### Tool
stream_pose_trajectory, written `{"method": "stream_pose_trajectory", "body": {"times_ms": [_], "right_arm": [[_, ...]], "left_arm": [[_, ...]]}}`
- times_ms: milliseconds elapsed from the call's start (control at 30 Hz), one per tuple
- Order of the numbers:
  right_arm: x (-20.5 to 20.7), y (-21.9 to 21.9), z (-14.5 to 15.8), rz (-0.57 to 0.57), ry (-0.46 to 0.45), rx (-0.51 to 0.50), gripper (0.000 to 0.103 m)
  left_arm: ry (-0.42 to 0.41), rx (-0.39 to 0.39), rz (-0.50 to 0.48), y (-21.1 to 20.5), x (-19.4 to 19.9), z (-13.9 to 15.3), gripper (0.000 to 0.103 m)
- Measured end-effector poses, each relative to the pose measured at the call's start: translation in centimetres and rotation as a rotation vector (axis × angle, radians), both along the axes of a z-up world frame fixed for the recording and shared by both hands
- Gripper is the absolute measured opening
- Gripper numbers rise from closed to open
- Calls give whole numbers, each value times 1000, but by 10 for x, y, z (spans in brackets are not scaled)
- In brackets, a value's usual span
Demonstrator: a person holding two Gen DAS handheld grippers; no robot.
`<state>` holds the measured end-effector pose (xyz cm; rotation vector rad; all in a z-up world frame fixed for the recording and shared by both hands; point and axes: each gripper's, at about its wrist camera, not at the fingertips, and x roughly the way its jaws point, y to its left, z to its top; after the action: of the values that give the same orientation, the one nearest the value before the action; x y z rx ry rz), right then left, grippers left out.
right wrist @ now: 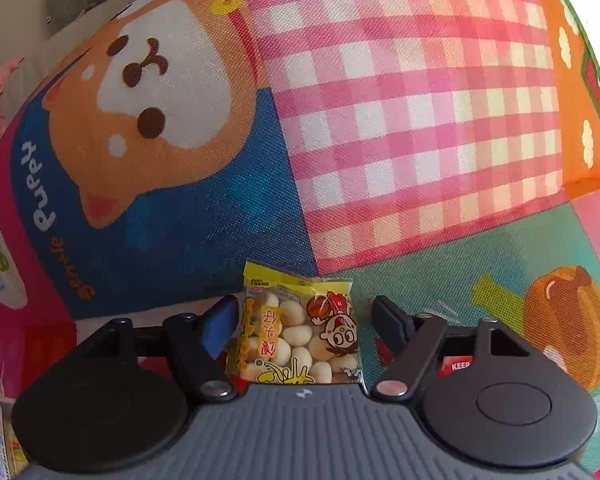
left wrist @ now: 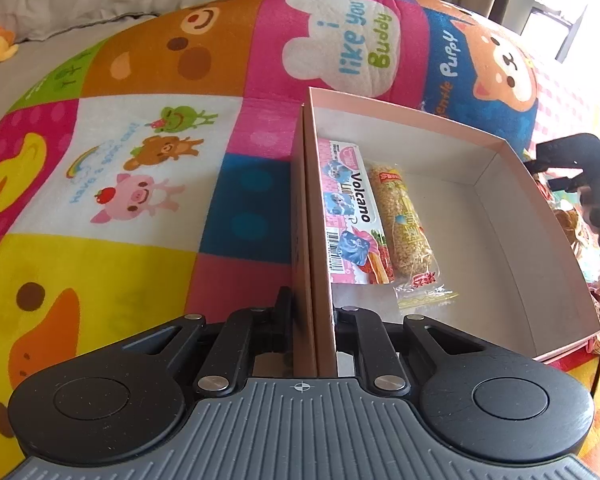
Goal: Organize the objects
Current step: 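Grasp the white-and-yellow peanut candy bag with the right gripper, then carry the peanut bag into the box and open the right gripper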
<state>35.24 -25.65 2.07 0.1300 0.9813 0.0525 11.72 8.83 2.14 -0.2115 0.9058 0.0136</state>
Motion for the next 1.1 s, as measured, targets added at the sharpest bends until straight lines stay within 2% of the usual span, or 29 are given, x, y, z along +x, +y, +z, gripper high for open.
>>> {"method": "stream_pose_trajectory", "body": {"times_ms": [133, 200, 267, 400, 467, 600, 733, 833, 967, 1033, 1100], "right_arm": [[-42, -6, 0, 79, 48, -21, 51], [-68, -9, 4, 112, 41, -38, 49], [-97, -16, 19, 113, -16, -21, 49], [-159, -32, 70, 131, -215, -40, 48], [-184, -41, 91, 150, -247, -10, 48], [-236, -35, 96, 199, -205, 41, 49], [-287, -20, 70, 243, -101, 84, 49], [-311, -4, 54, 286, -28, 120, 49], [-333, 25, 52, 385, 54, 202, 49], [-342, 46, 61, 456, 58, 230, 49], [-348, 64, 80, 513, 7, 239, 49]], "left_arm": [[-5, -1, 1, 0, 0, -1, 14], [-6, -1, 2, 0, -1, 0, 14], [-9, -1, 4, 0, -1, 0, 14], [-11, 2, 5, -1, -1, 0, 14], [-12, -2, 8, 0, -2, 0, 14], [-15, -7, 15, 0, -2, -1, 14], [-8, -5, 9, 0, -2, 0, 14], [-1, -3, 7, 0, -1, 1, 14], [6, -4, 14, -1, 0, 1, 14], [9, -3, 13, -1, 1, 1, 14], [14, -4, 9, 0, 2, 2, 14]]}}
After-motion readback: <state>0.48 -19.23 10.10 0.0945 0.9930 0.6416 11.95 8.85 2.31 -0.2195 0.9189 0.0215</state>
